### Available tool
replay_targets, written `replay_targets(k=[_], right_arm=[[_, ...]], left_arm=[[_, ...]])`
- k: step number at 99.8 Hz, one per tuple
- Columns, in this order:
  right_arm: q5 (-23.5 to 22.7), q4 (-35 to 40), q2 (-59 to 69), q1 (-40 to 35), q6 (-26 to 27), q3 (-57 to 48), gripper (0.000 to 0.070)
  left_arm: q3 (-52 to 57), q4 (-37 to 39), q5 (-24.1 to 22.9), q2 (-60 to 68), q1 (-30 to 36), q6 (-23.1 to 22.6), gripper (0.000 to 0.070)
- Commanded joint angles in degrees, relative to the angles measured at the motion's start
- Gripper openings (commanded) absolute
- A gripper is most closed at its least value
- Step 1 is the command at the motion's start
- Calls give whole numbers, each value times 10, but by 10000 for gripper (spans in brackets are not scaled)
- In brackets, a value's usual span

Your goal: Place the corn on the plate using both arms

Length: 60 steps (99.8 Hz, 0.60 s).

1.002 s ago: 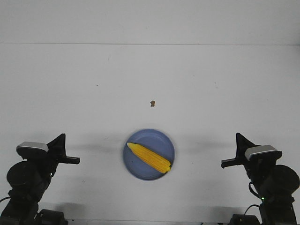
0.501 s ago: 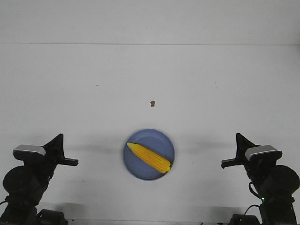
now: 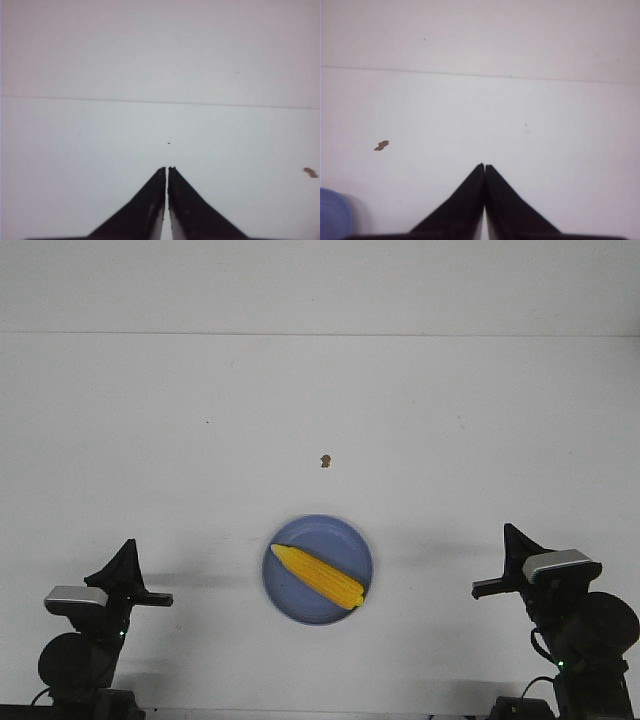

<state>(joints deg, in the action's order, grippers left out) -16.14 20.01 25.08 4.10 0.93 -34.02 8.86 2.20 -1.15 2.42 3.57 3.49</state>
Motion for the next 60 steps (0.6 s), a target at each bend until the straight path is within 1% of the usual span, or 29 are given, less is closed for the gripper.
replay_targets(k=[1,16,39,55,60], right_arm=[[0,-7,0,0,6,-4,0],[0,-7,0,0,6,-4,0],[0,-7,0,0,6,-4,0],[0,-7,0,0,6,-4,0],[0,-7,0,0,6,-4,0]], left_arm=[[-16,8,1,-23,-1,-9,12],[-39,13,0,-23,-1,-11,12],[-81,75,0,-23,-2,-14,12],[-81,78,0,-23,-2,-15,12],[-81,81,1,-23,-2,-8,12]])
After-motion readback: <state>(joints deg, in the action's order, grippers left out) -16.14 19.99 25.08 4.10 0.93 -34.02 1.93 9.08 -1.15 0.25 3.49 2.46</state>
